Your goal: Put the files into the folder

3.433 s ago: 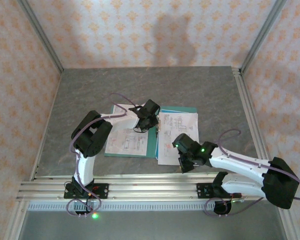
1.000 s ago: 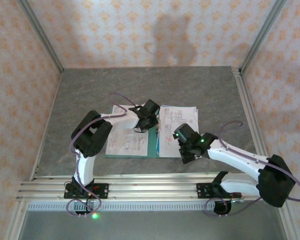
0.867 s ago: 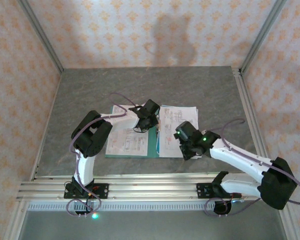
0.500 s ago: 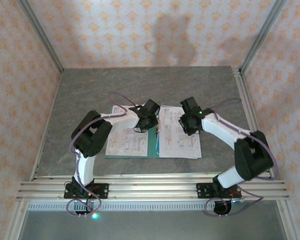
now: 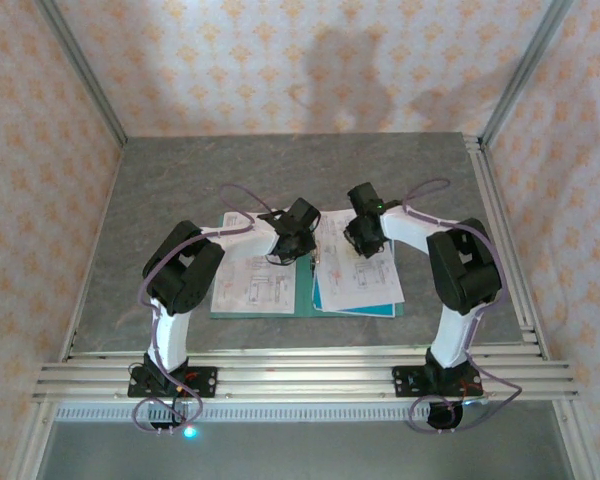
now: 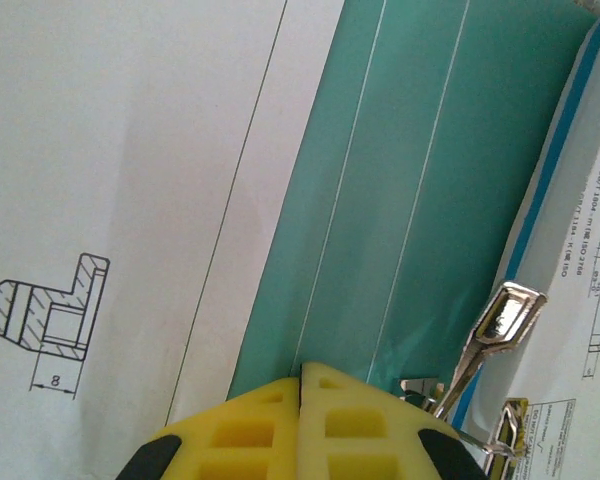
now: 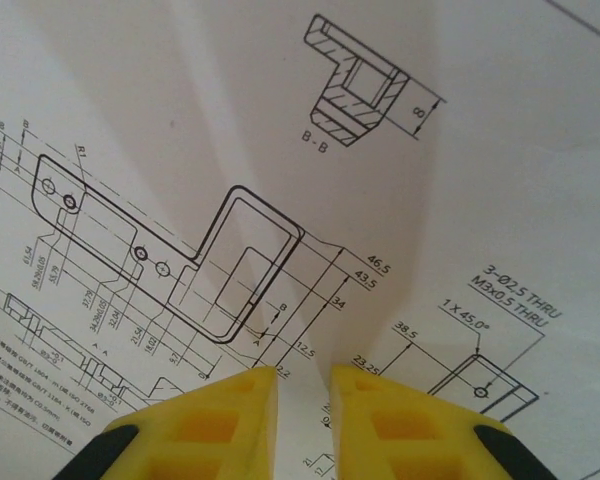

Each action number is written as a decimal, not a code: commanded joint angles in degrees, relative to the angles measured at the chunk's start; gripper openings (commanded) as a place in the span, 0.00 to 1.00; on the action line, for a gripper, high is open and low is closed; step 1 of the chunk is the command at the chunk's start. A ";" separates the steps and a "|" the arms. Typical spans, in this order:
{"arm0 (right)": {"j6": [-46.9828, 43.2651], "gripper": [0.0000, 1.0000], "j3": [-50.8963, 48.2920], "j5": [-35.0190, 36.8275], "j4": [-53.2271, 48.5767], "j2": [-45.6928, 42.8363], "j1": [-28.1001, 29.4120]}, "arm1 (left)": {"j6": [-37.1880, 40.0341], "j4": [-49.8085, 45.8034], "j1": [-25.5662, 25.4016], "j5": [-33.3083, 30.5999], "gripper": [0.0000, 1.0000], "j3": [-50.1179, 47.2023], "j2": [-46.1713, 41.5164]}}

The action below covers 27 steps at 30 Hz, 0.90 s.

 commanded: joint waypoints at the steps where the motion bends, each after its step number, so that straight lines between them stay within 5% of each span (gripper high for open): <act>1: 2.04 0.21 -0.30 0.22 -0.74 0.42 1.45 | 1.01 -5.73 -0.12 -1.83 0.00 -0.56 1.93; 15: 1.87 0.38 -2.95 4.87 -4.78 -13.83 -2.78 | 1.19 -6.37 -0.03 -2.23 0.00 -0.57 1.43; 22: -6.59 0.34 0.20 2.50 -6.01 -8.24 -10.86 | 1.42 -6.29 0.03 -1.98 0.00 -0.39 1.60; 27: -7.37 0.32 2.19 0.88 -4.80 -4.36 -9.06 | 1.06 -5.83 0.06 -1.98 0.00 -0.61 1.26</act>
